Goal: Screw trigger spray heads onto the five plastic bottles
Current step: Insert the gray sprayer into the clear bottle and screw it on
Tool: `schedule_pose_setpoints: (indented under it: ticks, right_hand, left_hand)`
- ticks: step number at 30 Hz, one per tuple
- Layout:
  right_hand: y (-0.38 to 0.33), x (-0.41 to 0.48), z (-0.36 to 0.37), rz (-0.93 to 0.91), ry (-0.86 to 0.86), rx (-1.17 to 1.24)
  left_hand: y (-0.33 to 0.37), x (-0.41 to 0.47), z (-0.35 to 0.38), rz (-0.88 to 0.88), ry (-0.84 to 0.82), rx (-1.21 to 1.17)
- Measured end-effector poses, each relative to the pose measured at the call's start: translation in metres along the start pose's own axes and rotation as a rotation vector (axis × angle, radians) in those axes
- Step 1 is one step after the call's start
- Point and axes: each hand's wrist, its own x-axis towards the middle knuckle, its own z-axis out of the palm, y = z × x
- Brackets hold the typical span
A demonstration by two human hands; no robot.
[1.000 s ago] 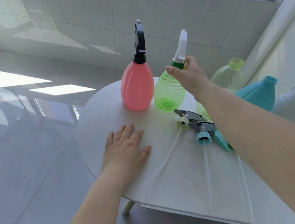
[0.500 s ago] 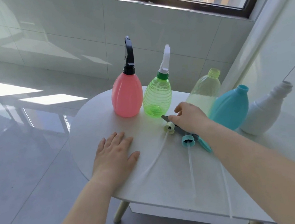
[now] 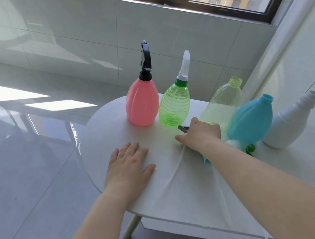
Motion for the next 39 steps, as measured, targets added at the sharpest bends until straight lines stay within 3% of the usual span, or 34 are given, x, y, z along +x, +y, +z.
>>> schedule_pose_setpoints:
  ticks: [6, 13, 21, 26, 32, 39]
  right_hand:
    - [0.003, -0.007, -0.008, 0.037, -0.038, 0.29]
    - [0.017, -0.029, -0.029, 0.002, -0.094, 1.023]
    - [0.062, -0.048, -0.037, -0.086, -0.248, 1.683]
    - [0.096, -0.053, -0.034, -0.204, -0.244, 2.065]
    - [0.142, -0.048, -0.015, -0.237, -0.154, 2.297]
    - [0.179, -0.038, -0.008, -0.192, -0.04, 2.363]
  left_hand:
    - [-0.001, -0.001, 0.001, 0.004, 0.014, -0.009]
    - [-0.002, 0.0, 0.001, 0.004, 0.028, -0.003]
    - [-0.001, -0.007, 0.0, 0.007, 0.026, -0.012]
    - [0.002, -0.014, -0.003, 0.005, 0.055, -0.053]
    - [0.02, -0.012, -0.013, -0.055, 0.13, -0.248]
    - [0.124, 0.034, -0.012, 0.173, 0.172, -0.523]
